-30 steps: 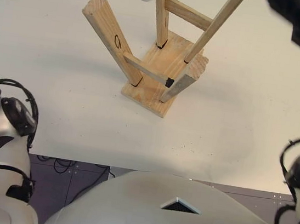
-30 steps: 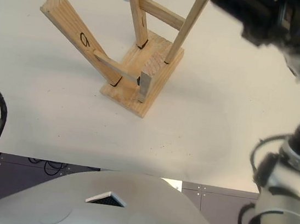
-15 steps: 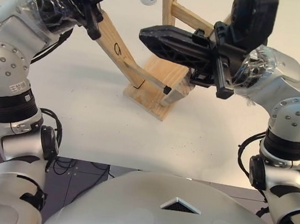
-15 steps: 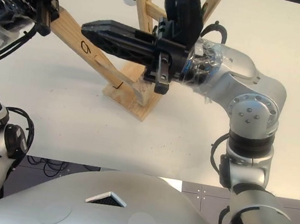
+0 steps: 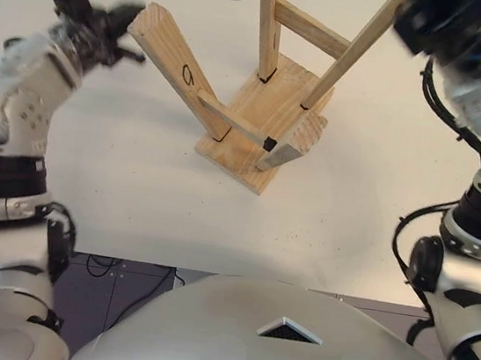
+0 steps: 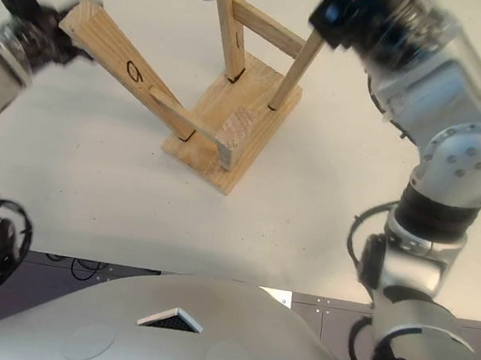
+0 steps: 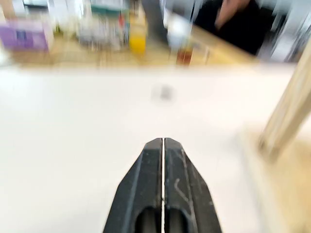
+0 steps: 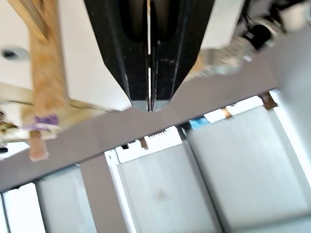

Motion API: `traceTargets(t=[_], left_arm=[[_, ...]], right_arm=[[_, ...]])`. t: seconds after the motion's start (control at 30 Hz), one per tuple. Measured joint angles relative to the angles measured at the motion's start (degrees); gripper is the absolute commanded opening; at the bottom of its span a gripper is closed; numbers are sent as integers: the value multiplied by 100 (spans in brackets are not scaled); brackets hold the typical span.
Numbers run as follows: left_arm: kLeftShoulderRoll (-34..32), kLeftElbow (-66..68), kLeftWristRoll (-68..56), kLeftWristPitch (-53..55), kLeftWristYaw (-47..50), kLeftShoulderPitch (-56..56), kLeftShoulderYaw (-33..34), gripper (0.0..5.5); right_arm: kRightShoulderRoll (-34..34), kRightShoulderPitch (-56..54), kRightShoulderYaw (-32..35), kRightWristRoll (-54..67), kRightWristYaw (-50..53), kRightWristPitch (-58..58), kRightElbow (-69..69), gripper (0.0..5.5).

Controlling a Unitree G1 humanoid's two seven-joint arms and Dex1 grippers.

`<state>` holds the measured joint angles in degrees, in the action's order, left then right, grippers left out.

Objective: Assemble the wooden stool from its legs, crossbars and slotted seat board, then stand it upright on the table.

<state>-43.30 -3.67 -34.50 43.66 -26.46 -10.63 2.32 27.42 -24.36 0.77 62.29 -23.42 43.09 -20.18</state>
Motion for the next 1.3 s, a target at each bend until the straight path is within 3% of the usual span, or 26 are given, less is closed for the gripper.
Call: traceTargets(t=[0.13,0.23,0.5,0.93,1.13,1.3], left_arm=[[-1214,-1403,298,224,-1544,887,-1022,0],[-1376,-2028,-118,232,-2253,1087,-920,0],[-709,-1846,-662,451,-2391,814,-628,0],[102,-788,-577,467,-2271,-63,-318,0],[336,612,252,-75,-2690,-1117,-939,0],[1039,1706,959,-635,-2995,-1988,-1570,0]], right_arm=[[565,635,-1736,-2181,-620,-411,-180,5],[699,827,-2226,-2991,-888,-724,21,5],[689,1084,-2674,-4187,-1133,-902,443,5],[451,1059,-2596,-4922,-1399,-1113,918,5],[442,948,-2743,-5085,-1811,-1141,909,5],[-484,243,-3165,-5337,-1883,-1206,927,5]])
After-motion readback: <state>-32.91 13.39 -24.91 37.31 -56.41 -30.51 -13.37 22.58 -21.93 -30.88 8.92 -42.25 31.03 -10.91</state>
